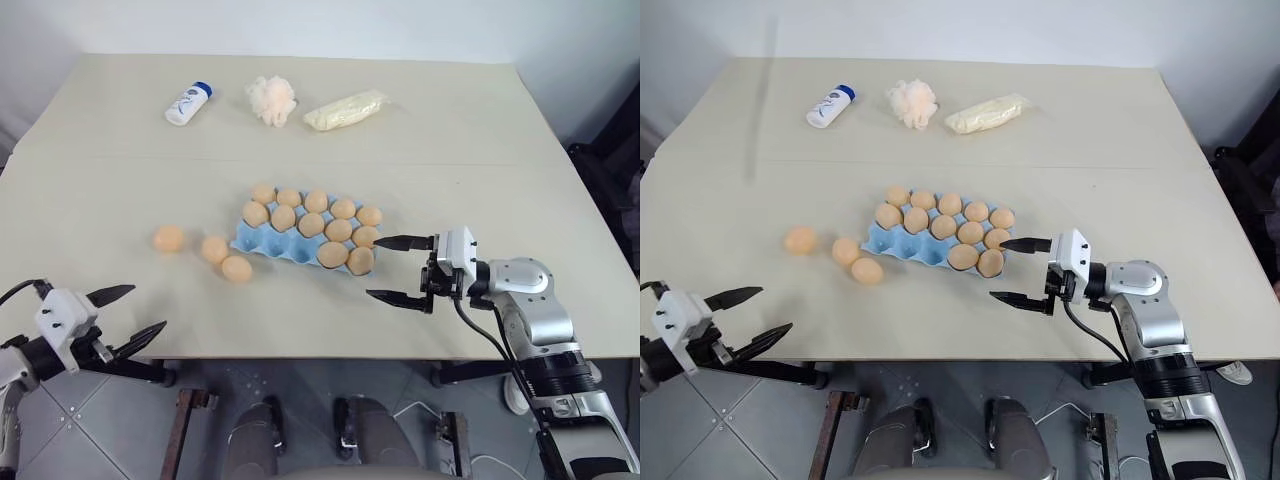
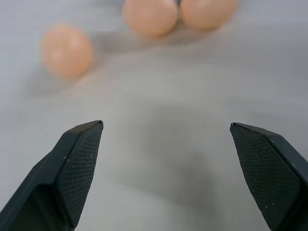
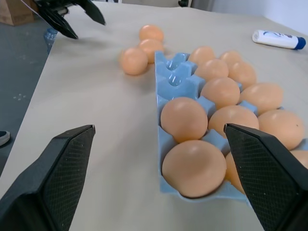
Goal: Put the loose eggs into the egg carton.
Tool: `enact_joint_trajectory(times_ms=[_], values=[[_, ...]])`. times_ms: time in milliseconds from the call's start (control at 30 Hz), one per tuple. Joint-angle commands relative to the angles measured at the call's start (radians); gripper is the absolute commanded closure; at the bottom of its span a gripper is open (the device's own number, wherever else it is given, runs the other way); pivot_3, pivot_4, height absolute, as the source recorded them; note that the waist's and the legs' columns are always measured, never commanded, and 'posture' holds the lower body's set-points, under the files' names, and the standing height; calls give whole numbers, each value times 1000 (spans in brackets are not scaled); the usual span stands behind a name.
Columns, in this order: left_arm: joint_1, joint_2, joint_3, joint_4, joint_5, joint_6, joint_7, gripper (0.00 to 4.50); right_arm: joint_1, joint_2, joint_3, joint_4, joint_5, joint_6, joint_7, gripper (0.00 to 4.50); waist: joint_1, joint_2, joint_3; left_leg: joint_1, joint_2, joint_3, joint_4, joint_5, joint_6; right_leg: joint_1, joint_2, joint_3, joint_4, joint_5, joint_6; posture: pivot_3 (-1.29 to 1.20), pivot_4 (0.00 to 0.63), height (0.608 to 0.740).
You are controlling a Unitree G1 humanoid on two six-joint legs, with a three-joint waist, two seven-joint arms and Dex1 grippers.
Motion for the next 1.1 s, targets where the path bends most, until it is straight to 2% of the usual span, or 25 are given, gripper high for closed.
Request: enact_joint_trajectory(times_ms=[33, 167, 233, 433, 567, 867, 967, 1100], values=[[11, -28, 1, -94, -23, 8, 33, 0, 7, 3, -29, -52, 38, -7, -7, 13, 1, 0, 0, 0, 0, 0, -1, 0, 0, 1, 0, 0, -1, -1, -1, 0, 150, 740], [-29, -59, -34, -141, -31, 50, 72, 0, 7, 1, -38, -70, 50, -8, -9, 13, 1, 0, 0, 0, -1, 1, -5, 0, 0, 1, 0, 0, -6, 2, 2, 0, 150, 740], [-65, -88, -80, -179, -36, 78, 96, 0, 15, -11, -39, -74, 49, -3, -6, 13, 1, 0, 0, 0, -1, 1, -6, 0, 0, 1, 0, -1, -6, 7, 11, 0, 150, 740], [-195, -187, -242, -251, -13, 166, 180, 0, 43, -27, -41, -101, 43, 10, -23, 13, 9, 0, 0, 0, -1, 1, -6, 1, 1, 1, 2, -1, -6, 8, 12, 0, 150, 740], [-271, -251, -325, -212, 29, 196, 249, 0, 64, -25, -35, -139, 44, 25, -47, 13, 11, 0, 0, 0, 0, 1, 0, 1, 1, 2, 3, -1, -1, 8, 13, 0, 150, 740], [-338, -296, -399, -108, 84, 171, 268, 0, 101, -17, -32, -216, 44, 56, -106, 13, 26, 0, 0, 0, 0, 1, 6, 1, 1, 2, 2, 0, 3, 8, 13, 0, 150, 740], [-354, -299, -404, -77, 89, 156, 263, 586, 99, -13, -30, -217, 43, 54, -119, 0, 29, 0, 0, 0, 0, 1, 6, 1, 1, 2, 2, 0, 2, 8, 13, 0, 150, 740], [-366, -303, -416, -63, 93, 146, 257, 1793, 94, -8, -25, -210, 41, 50, -127, 0, 30, 0, 0, 0, 0, 0, 5, 0, 2, 2, 2, 0, 2, 8, 13, 0, 150, 740]])
